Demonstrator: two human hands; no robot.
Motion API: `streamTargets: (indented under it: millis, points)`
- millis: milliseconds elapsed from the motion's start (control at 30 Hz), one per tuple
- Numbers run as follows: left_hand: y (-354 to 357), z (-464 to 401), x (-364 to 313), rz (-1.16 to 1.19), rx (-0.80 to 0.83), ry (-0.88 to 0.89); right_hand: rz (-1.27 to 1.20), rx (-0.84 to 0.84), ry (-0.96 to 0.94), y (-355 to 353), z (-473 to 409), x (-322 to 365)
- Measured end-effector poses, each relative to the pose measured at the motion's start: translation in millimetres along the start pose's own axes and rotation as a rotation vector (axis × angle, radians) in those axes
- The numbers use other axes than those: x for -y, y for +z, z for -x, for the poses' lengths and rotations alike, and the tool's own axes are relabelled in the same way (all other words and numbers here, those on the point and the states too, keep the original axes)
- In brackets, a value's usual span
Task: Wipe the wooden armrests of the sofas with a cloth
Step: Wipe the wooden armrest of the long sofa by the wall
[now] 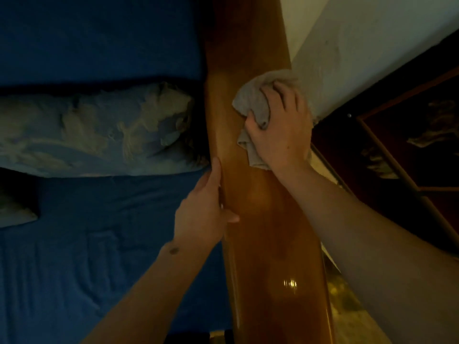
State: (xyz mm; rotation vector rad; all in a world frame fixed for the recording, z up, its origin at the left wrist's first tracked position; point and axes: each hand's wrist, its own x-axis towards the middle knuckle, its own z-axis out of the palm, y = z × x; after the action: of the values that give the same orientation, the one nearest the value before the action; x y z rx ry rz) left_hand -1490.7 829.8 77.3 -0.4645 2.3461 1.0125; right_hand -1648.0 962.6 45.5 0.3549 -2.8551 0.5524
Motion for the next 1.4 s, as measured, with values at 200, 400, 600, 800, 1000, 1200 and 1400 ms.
streamTargets:
  millis: [200,400,600,800,1000,1200,1400]
  points:
    - [2.9,-2.6,-5.9,-0.059,0.006,-0.101,0.024,0.104,-0.099,19.7,-78.2,15.4]
    - [0.3,-4.6,-7.9,0.086,0.02,-0.145,0.028,0.134,-0.128,30.9,-123.1,24.5]
    - [-0.8,-4.6,-6.0,0.065,-0.004,-0.117,0.048,0.093,-0.143,30.3,-102.1,28.1]
    - [3.8,17.0,-4.6,0.127,-0.104,-0.081,0.028,0.185,-0.307,-9.1,63.0,21.1]
    - [94.7,141.3,17.1,0.422,-0.213,-0.13,0.03,0.384,-0.247,-73.8,241.3,-15.4]
    - [176.3,248.1,19.3,0.446,-0.195,-0.291,-0.001,0.664,-0.28,-158.6,363.8,-45.4]
    - [195.3,296.7,3.2,0.571,-0.144,-0.422,0.016,0.85,-0.257,-185.7,340.3,-26.8]
